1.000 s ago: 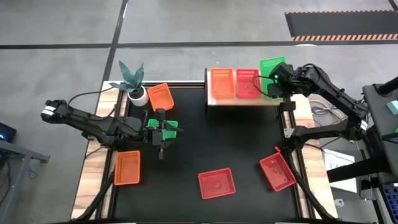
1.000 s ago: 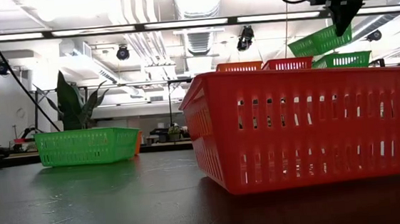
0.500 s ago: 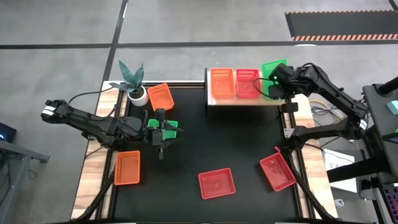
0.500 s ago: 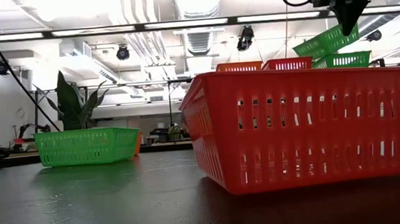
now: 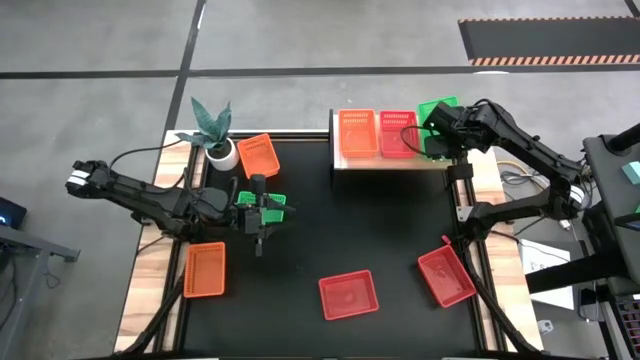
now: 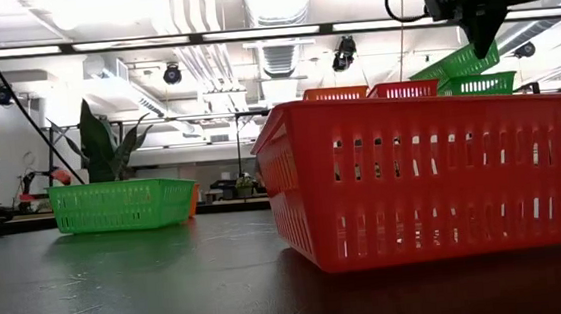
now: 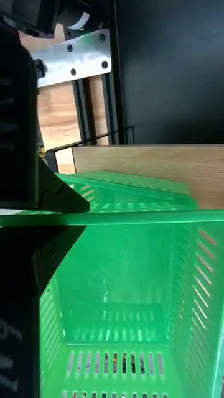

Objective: Stack baskets on shelf by color
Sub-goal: Stack the top green bin on the other green bin on the shelf

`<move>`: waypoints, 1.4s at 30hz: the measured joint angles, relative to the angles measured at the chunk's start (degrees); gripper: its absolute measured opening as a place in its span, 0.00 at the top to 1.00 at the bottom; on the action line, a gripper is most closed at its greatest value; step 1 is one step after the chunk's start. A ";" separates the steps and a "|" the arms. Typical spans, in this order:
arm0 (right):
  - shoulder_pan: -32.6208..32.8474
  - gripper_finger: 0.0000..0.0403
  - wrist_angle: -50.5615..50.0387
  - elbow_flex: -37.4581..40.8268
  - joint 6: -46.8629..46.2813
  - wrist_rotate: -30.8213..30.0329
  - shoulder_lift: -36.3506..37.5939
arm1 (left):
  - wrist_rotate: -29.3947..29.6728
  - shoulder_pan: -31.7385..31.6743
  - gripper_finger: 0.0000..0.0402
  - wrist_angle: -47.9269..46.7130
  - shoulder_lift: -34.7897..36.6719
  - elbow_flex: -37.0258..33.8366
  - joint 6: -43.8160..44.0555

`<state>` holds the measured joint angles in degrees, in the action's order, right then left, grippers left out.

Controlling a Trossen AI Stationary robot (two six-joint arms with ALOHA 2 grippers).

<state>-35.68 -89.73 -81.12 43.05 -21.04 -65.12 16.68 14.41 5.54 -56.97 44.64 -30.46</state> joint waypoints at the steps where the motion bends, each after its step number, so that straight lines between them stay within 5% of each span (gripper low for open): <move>1: 0.00 0.98 0.02 0.00 0.00 0.00 -0.12 | 0.00 0.00 0.68 0.00 0.00 -0.01 0.00; 16: 0.00 0.83 -0.01 0.00 -2.64 -0.21 -0.16 | -0.01 0.00 0.68 0.00 0.00 -0.02 0.00; 24: 0.02 0.77 -0.34 -0.02 -3.51 -5.90 -0.09 | -0.01 0.00 0.68 0.00 0.00 -0.02 0.00; 42: 0.02 0.79 -0.31 -2.18 -7.55 -7.17 -0.20 | -0.04 -0.04 0.68 -0.02 0.00 -0.04 0.00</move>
<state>-35.66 -90.04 -83.31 35.50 -28.21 -65.32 16.64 14.37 5.52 -56.97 44.61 -30.46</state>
